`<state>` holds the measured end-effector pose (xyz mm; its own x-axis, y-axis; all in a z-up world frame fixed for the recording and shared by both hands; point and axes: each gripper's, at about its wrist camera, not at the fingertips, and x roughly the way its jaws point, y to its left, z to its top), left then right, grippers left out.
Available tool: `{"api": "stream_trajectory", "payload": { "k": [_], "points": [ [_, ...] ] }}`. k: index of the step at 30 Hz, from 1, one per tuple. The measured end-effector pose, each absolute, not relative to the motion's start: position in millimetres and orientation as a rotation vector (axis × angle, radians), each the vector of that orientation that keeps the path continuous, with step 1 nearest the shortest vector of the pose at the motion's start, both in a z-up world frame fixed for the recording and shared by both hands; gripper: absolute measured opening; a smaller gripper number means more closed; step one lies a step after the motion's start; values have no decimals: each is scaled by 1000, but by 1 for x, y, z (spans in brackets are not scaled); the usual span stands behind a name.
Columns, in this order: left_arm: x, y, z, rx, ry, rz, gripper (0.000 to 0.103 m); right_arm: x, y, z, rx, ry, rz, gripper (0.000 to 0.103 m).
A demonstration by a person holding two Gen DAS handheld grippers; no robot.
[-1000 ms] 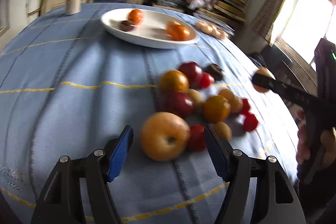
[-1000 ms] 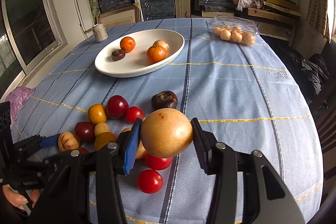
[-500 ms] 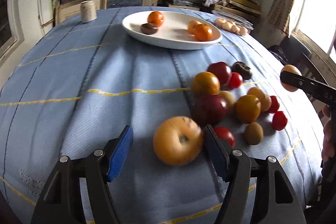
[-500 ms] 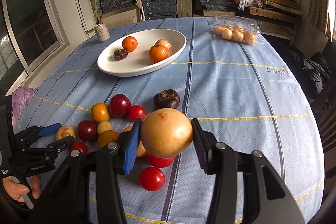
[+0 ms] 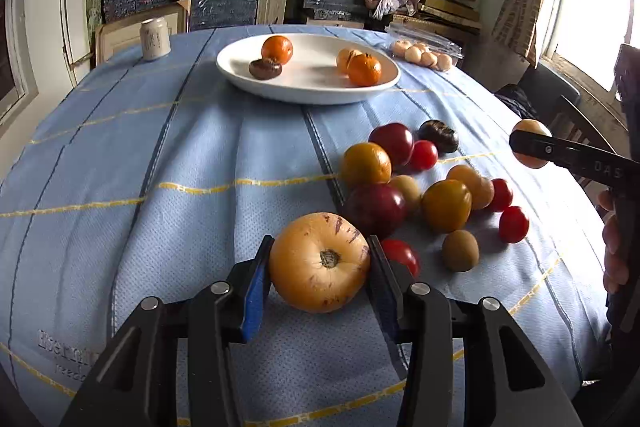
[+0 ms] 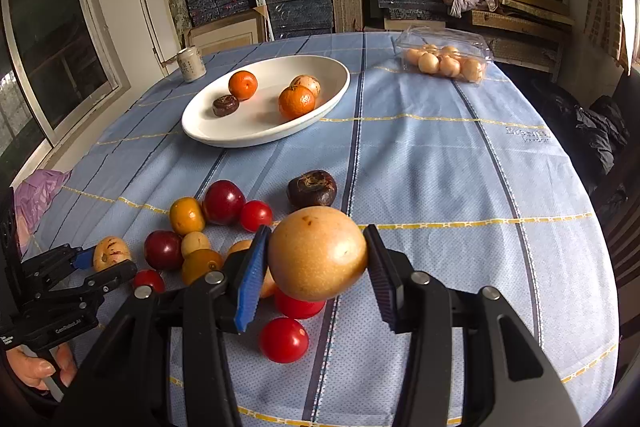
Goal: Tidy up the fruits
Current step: 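Close the left tool on the striped pepino and lift it while the right tool holds the pale fruit, then carry both held fruits over the white plate and open both tools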
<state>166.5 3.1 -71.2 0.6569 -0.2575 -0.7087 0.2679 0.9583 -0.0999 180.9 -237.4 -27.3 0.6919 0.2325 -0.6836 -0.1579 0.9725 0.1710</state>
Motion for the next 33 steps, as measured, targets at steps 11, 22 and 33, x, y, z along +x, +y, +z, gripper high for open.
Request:
{"api": "stream_trajectory", "payload": {
  "k": [11, 22, 33],
  "points": [
    [181, 14, -42, -33, 758, -300, 46, 187, -224, -10, 61, 749, 275, 46],
    [276, 1, -3, -27, 719, -324, 46, 266, -216, 48, 44, 687, 322, 46],
    [381, -6, -42, -33, 800, -252, 46, 396, -198, 23, 51, 752, 283, 46]
  ]
}}
